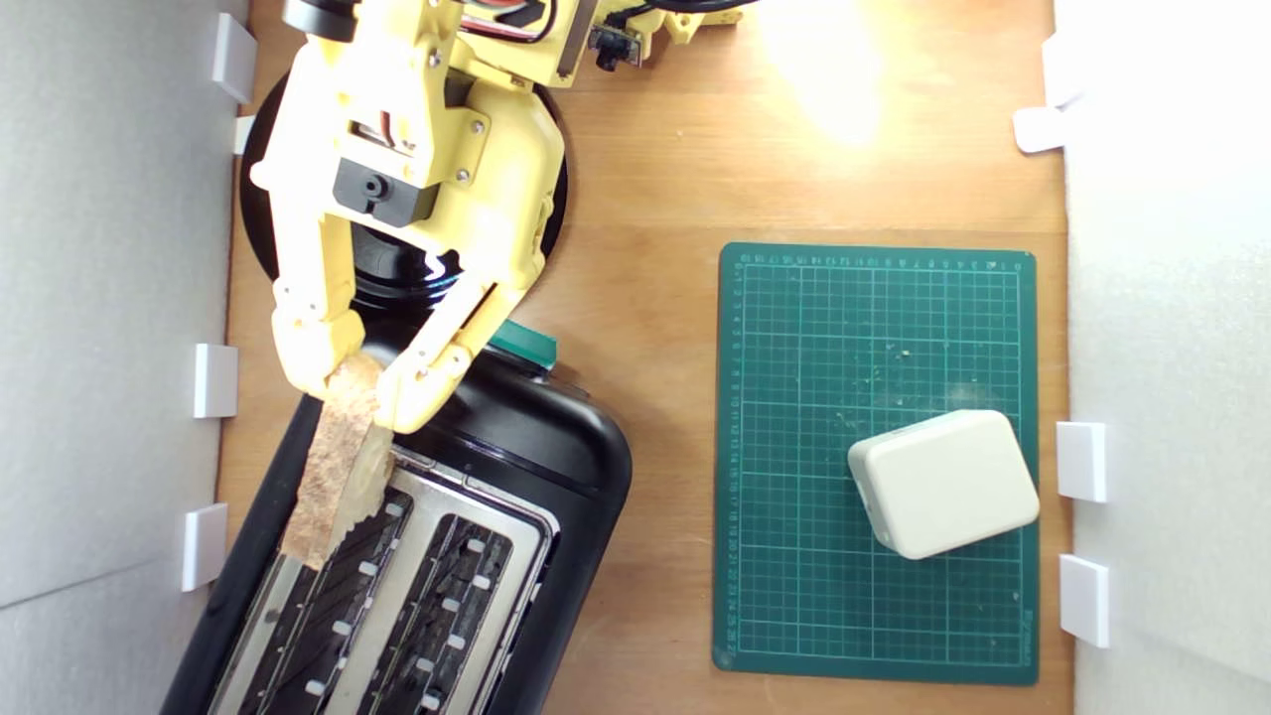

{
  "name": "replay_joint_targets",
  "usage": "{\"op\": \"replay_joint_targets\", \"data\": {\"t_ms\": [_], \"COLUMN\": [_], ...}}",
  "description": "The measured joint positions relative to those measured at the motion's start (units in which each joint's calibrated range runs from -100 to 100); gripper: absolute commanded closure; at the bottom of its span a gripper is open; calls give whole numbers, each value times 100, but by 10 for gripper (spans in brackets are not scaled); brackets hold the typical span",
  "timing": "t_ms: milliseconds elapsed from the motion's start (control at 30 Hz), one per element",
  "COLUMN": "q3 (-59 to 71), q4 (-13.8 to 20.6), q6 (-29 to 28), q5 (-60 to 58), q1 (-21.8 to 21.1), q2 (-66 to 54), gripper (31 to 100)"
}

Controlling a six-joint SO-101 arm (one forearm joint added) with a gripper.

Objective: Pick bread and place in toaster

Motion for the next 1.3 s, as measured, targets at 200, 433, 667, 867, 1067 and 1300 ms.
{"op": "replay_joint_targets", "data": {"t_ms": [200,433,667,867,1067,1300], "q3": [-18,-18,-83,-139,-203,-213], "q4": [0,-36,-36,-36,-44,-9], "q6": [5,5,5,5,5,5], "q5": [-85,-102,-178,-195,-271,-559], "q1": [9,92,110,110,110,101], "q2": [218,328,714,924,1176,1495], "gripper": [782,782,778,776,776,775]}}
